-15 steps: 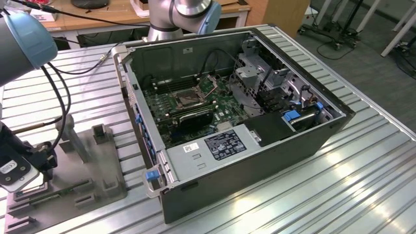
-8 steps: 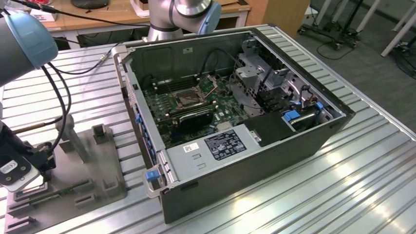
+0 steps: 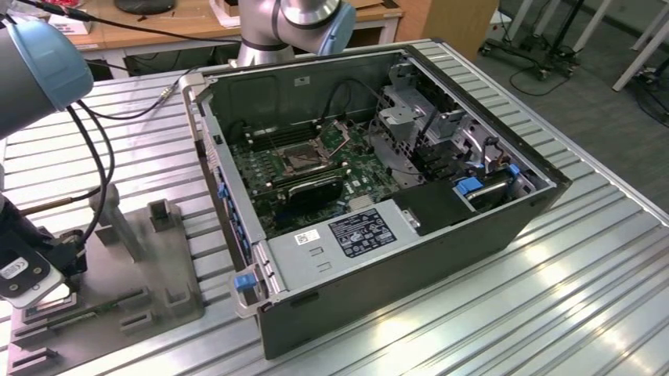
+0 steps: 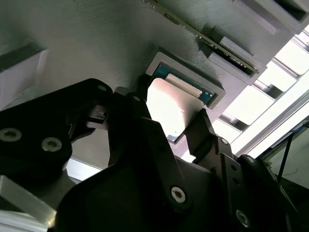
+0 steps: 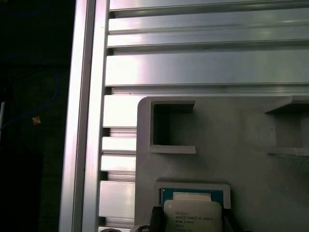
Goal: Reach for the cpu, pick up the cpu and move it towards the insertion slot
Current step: 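Pick up the cpu and move it towards the insertion slot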
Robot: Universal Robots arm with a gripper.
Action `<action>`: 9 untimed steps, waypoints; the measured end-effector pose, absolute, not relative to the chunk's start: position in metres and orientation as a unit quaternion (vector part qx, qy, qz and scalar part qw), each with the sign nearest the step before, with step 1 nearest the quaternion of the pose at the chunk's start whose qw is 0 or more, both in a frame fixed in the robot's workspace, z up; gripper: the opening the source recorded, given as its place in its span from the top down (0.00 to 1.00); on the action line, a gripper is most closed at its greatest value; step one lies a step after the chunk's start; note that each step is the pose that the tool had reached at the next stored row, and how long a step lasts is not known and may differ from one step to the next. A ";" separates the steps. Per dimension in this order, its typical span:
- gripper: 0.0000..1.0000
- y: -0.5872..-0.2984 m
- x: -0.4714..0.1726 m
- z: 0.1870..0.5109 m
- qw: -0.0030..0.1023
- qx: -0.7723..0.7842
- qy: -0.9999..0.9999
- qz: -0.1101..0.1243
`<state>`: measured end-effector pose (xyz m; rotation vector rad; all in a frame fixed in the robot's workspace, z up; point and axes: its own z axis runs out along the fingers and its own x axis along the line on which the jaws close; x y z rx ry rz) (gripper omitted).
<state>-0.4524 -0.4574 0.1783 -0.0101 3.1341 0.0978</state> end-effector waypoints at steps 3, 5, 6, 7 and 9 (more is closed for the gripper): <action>0.45 -0.457 -0.452 0.178 0.003 -0.003 1.000 0.031; 0.45 -0.457 -0.452 0.178 0.003 -0.003 1.000 0.031; 0.45 -0.457 -0.452 0.178 0.003 -0.003 1.000 0.031; 0.45 -0.457 -0.452 0.178 0.003 -0.003 1.000 0.031; 0.45 -0.457 -0.452 0.178 0.003 -0.003 1.000 0.031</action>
